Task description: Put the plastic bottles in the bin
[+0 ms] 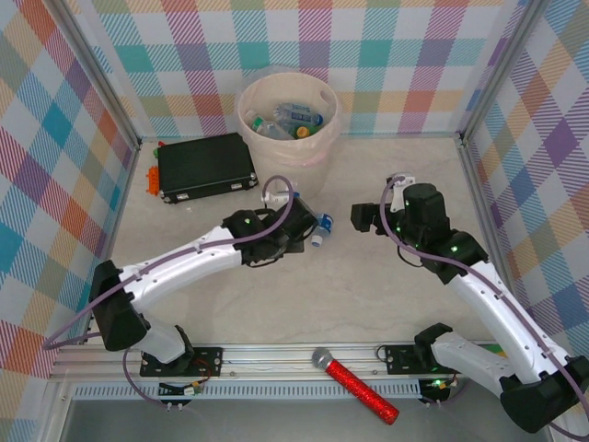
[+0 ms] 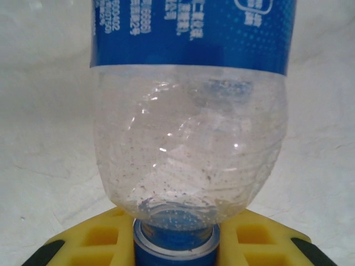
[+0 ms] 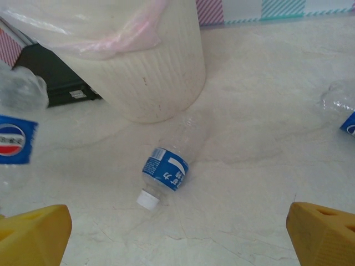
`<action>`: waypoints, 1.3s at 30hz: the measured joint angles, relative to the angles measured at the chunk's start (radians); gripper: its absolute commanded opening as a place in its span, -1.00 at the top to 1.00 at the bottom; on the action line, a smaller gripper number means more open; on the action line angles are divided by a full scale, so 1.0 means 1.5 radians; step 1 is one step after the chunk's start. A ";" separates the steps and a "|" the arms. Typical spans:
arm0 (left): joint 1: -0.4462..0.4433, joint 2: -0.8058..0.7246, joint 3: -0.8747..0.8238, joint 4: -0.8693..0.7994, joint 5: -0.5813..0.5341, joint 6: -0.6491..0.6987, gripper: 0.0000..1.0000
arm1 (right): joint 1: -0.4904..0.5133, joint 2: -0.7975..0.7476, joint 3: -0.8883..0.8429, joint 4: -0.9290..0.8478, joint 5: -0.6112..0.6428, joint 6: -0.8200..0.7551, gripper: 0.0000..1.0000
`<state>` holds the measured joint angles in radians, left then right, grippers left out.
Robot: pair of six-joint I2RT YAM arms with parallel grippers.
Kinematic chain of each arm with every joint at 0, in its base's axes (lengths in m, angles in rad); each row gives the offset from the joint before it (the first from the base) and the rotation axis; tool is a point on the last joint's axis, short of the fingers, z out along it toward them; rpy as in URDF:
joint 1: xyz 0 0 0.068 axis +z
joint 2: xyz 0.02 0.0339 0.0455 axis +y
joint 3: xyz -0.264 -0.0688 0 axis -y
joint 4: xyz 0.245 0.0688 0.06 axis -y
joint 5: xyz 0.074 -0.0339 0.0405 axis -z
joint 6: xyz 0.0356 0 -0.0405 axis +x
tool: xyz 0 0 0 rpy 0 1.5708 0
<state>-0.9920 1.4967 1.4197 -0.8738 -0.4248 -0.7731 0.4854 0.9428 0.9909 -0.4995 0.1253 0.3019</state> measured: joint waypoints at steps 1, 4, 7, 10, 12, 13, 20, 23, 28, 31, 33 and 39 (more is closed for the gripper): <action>0.000 0.000 0.033 -0.013 -0.009 0.008 0.53 | 0.000 0.000 0.006 0.003 -0.003 -0.001 -0.98; 0.006 0.004 0.130 -0.041 -0.023 0.037 0.53 | 0.000 -0.001 0.017 0.009 -0.005 -0.002 -0.98; 0.024 0.030 0.245 -0.071 -0.020 0.065 0.54 | 0.000 -0.004 0.018 0.011 -0.005 -0.004 -0.98; 0.057 0.081 0.363 -0.105 -0.010 0.095 0.54 | 0.000 -0.010 0.018 0.010 -0.005 -0.008 -0.98; 0.080 0.123 0.438 -0.127 -0.001 0.111 0.54 | 0.000 -0.017 0.018 0.008 -0.005 -0.012 -0.98; 0.092 0.146 0.475 -0.138 0.007 0.119 0.54 | 0.000 -0.021 0.018 0.008 -0.005 -0.015 -0.98; 0.172 0.273 0.655 -0.182 0.074 0.157 0.54 | 0.000 -0.043 0.018 0.006 -0.002 -0.020 -0.98; 0.201 0.291 0.671 -0.179 0.102 0.163 0.53 | 0.000 -0.043 0.018 0.005 -0.002 -0.020 -0.98; 0.235 0.305 0.675 -0.134 0.138 0.168 0.53 | 0.000 -0.043 0.018 0.003 -0.002 -0.020 -0.98; 0.246 0.312 0.675 -0.092 0.154 0.170 0.52 | 0.000 -0.043 0.018 0.003 -0.002 -0.020 -0.98; 0.251 0.319 0.676 -0.059 0.167 0.172 0.52 | 0.000 -0.043 0.018 0.003 -0.002 -0.019 -0.98; 0.262 0.346 0.676 0.044 0.201 0.167 0.51 | 0.000 -0.043 0.017 0.003 -0.002 -0.015 -0.98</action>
<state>-0.5995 2.0163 2.4336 -0.8078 -0.1230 -0.5224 0.4854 0.8780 1.0168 -0.4946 0.1223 0.2790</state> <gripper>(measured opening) 0.280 0.991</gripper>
